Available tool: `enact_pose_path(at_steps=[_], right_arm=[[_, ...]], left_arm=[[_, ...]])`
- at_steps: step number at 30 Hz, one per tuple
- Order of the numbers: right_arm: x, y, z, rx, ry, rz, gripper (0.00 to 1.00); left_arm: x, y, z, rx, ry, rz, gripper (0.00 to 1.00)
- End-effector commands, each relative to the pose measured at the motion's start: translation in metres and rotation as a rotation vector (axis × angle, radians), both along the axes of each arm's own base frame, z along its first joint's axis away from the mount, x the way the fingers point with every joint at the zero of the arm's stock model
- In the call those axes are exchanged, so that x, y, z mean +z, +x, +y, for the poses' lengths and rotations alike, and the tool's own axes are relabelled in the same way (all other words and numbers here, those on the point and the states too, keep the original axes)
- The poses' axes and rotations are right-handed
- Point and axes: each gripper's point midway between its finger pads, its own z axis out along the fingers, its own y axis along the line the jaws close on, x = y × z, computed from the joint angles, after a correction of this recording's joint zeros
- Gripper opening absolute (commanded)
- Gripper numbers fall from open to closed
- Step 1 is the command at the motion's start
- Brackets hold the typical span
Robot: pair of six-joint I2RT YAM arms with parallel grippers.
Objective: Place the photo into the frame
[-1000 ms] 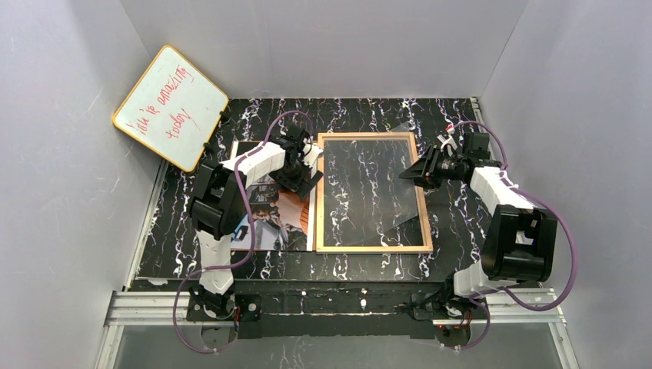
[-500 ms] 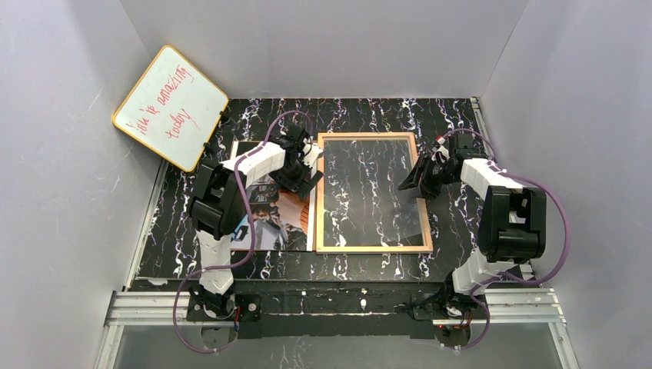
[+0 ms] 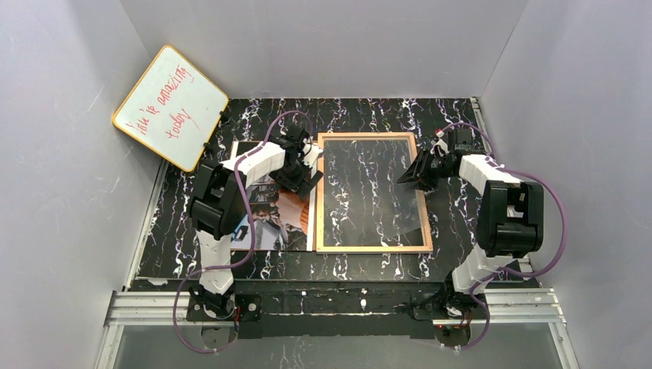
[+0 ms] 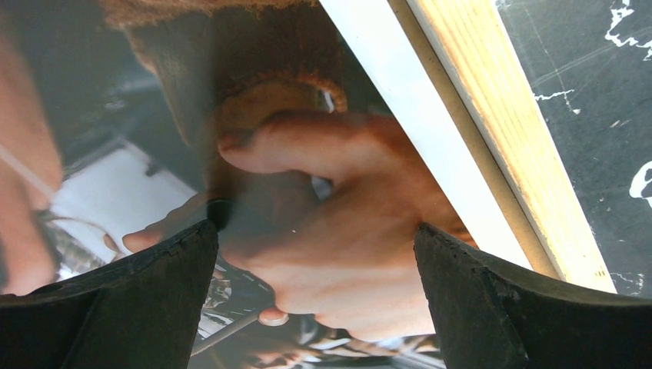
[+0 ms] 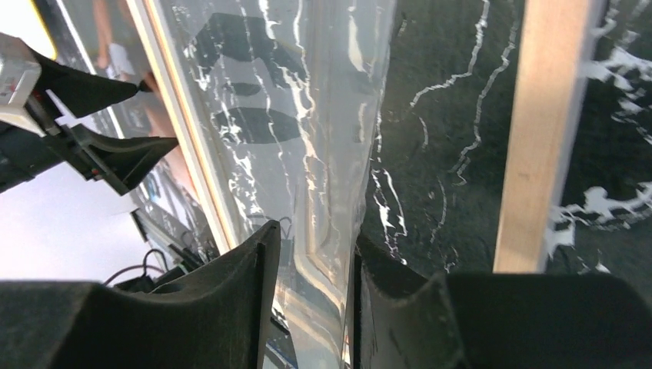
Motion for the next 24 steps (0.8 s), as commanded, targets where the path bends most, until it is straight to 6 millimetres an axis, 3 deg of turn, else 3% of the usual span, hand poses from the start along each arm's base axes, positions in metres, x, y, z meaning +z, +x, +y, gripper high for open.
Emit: enact_pose_path(at_steps=[1, 6, 12, 20, 24], right_arm=[[0.027, 0.022, 0.018, 0.049, 0.131, -0.089, 0.44], [0.043, 0.03, 0.027, 0.066, 0.216, -0.133, 0.41], [0.06, 0.032, 0.034, 0.075, 0.284, -0.166, 0.13], [0.083, 0.023, 0.042, 0.115, 0.369, -0.247, 0.02], [0.101, 0.018, 0.045, 0.158, 0.386, -0.327, 0.01]], left_arm=[[0.015, 0.0, -0.003, 0.029, -0.05, 0.022, 0.98], [0.032, 0.014, -0.006, 0.086, -0.131, 0.042, 0.98], [0.038, 0.023, -0.003, 0.112, -0.151, 0.045, 0.97], [0.027, 0.019, 0.0, 0.118, -0.137, 0.06, 0.95], [0.025, 0.017, 0.001, 0.121, -0.138, 0.061, 0.95]])
